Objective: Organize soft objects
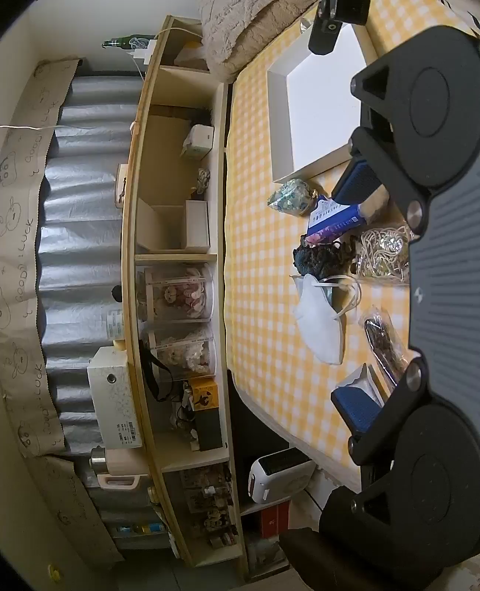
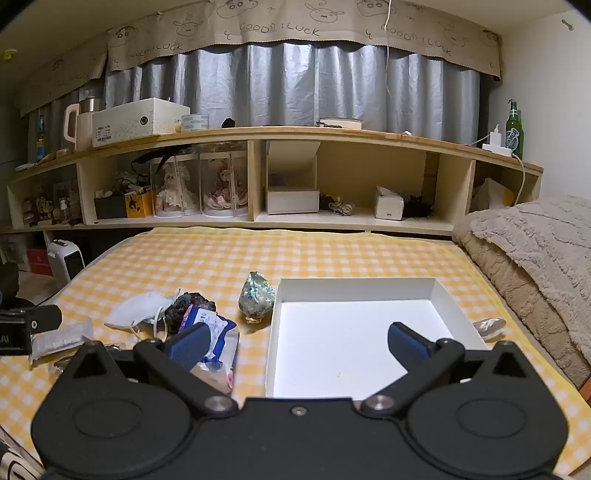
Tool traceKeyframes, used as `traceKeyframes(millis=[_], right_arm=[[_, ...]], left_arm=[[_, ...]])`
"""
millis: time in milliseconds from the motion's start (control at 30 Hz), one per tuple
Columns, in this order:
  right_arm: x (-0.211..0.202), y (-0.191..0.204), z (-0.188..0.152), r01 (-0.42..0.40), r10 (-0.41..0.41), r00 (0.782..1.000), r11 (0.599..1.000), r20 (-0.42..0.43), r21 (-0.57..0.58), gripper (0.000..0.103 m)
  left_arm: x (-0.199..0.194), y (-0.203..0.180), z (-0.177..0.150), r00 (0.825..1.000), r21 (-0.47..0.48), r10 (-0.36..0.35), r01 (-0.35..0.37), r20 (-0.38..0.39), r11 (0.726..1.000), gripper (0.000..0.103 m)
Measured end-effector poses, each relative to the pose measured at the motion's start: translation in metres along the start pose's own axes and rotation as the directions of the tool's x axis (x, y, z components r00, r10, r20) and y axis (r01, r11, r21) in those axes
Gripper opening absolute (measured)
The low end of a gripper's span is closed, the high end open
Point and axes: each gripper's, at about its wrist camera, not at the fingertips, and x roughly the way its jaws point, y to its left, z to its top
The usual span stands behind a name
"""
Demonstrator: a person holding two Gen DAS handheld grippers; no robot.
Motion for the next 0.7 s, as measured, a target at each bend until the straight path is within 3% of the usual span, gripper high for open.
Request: traceKeyframes(millis=[700], right_arm=[[-0.0001, 0.0006, 0.0007, 0.000, 0.000, 1.000, 1.000, -0.003, -0.002, 0.103]], left_arm=[[-0.0002, -0.0003, -0.0001, 1.000, -0.004, -0.002, 0.002, -0.004, 1.000, 0.103]])
